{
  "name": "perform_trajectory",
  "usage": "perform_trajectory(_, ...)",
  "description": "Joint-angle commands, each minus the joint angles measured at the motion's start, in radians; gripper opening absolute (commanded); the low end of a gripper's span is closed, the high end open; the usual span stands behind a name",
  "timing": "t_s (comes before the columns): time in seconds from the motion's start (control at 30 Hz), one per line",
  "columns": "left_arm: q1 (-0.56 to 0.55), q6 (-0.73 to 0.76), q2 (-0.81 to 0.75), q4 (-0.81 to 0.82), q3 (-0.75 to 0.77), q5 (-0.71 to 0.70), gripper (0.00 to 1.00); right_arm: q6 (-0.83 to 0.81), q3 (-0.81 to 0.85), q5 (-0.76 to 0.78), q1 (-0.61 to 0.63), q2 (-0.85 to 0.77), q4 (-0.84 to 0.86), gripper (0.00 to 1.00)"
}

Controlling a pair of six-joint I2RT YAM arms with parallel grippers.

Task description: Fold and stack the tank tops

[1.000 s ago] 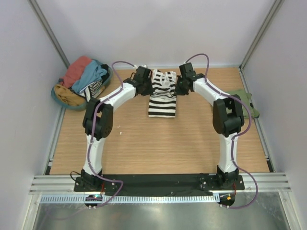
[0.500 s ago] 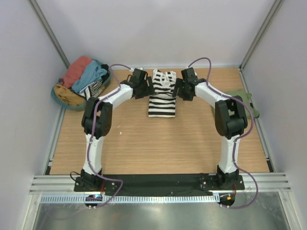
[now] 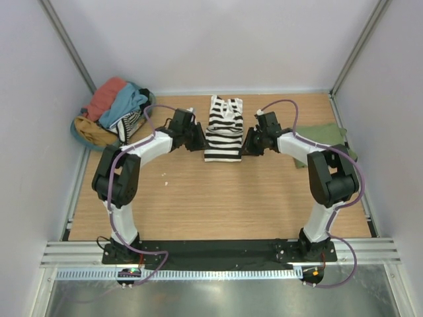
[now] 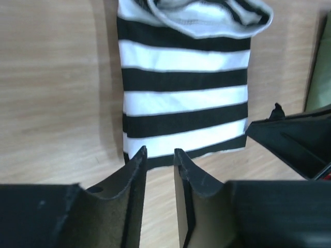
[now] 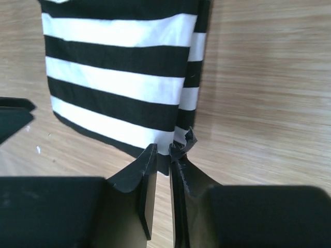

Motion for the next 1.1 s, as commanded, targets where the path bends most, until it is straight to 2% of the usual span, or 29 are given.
perform_trajectory(0.0, -0.009, -0.023, -0.012, 0.085, -0.017, 0.112, 0.26, 0.013, -0.018, -0.11, 0.004, -0.052, 0.09, 0.22)
perform_trajectory(0.1, -0.02, -0.02, -0.012, 0.089, -0.03, 0.121, 0.25, -0.005, -0.047, -0.093, 0.011, -0.058, 0.088, 0.17)
perform_trajectory(0.5, -0.041, -0.026, 0.063, 0.098, -0.153, 0.049, 0.2, -0.004, -0.147, 0.01, 0.011, 0.011, 0.076, 0.14)
perform_trajectory(0.57, -0.046, -0.02, 0.06, 0.098, -0.164, 0.039, 0.19, -0.007, -0.15, 0.011, 0.011, 0.002, 0.074, 0.14)
perform_trajectory(0.67, -0.052, -0.015, 0.038, 0.095, -0.181, 0.009, 0.2, -0.016, -0.142, 0.017, 0.011, -0.018, 0.067, 0.24)
perform_trajectory(0.73, -0.055, -0.014, 0.01, 0.092, -0.201, -0.017, 0.25, -0.018, -0.15, 0.029, 0.011, -0.041, 0.062, 0.36)
perform_trajectory(0.8, -0.06, -0.011, -0.04, 0.091, -0.227, -0.04, 0.41, -0.022, -0.163, 0.034, 0.011, -0.078, 0.062, 0.45)
perform_trajectory(0.87, -0.066, -0.011, -0.07, 0.094, -0.247, -0.07, 0.55, -0.027, -0.173, 0.025, 0.011, -0.095, 0.068, 0.48)
perform_trajectory(0.97, -0.081, -0.011, -0.093, 0.1, -0.27, -0.081, 0.61, -0.03, -0.187, -0.003, 0.015, -0.104, 0.08, 0.51)
perform_trajectory(1.07, -0.098, -0.011, -0.081, 0.1, -0.265, -0.08, 0.62, -0.042, -0.18, -0.009, 0.037, -0.087, 0.082, 0.51)
